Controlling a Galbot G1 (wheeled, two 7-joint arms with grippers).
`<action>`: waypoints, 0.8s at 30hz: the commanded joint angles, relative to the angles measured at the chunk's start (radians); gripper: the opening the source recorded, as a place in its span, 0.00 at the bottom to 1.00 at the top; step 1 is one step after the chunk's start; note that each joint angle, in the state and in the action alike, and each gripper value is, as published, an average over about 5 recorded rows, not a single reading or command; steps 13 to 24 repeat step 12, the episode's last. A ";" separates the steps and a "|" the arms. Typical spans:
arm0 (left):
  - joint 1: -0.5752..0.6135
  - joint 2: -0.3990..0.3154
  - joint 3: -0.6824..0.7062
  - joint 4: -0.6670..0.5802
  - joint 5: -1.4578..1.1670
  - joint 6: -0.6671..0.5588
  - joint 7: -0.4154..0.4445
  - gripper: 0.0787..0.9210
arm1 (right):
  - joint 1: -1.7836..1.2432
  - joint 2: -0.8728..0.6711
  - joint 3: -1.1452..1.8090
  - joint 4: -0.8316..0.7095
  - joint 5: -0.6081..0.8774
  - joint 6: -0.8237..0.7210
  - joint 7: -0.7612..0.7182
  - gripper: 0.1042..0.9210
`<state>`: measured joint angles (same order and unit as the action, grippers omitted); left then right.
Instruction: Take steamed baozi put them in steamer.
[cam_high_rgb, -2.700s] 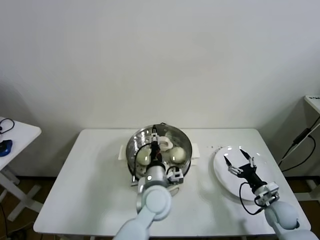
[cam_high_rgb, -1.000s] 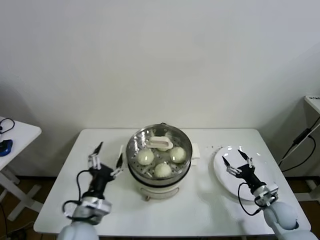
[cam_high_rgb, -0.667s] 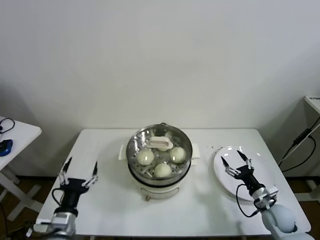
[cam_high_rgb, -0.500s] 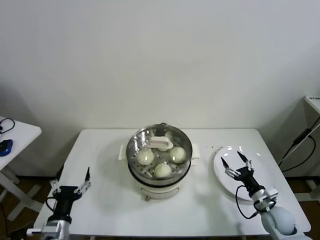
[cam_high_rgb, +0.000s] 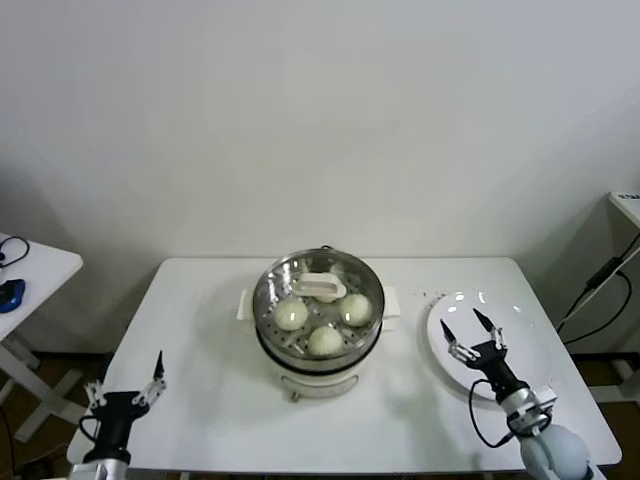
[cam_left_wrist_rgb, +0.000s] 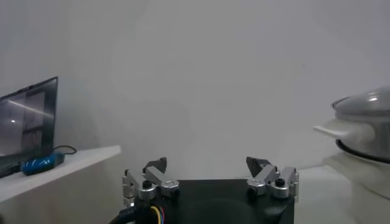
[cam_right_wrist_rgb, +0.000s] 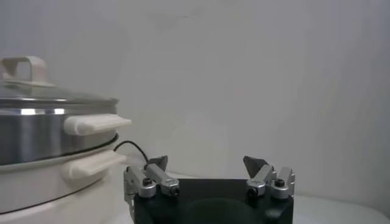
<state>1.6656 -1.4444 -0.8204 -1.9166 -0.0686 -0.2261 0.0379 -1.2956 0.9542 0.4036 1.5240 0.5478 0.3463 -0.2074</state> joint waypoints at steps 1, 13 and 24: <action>0.007 -0.010 -0.015 0.027 -0.023 -0.016 0.014 0.88 | -0.037 0.006 0.009 0.041 0.010 0.013 0.000 0.88; 0.012 -0.007 -0.006 0.022 -0.014 -0.013 0.020 0.88 | -0.055 0.011 0.022 0.047 0.016 0.018 -0.006 0.88; 0.012 -0.007 -0.006 0.022 -0.014 -0.013 0.020 0.88 | -0.055 0.011 0.022 0.047 0.016 0.018 -0.006 0.88</action>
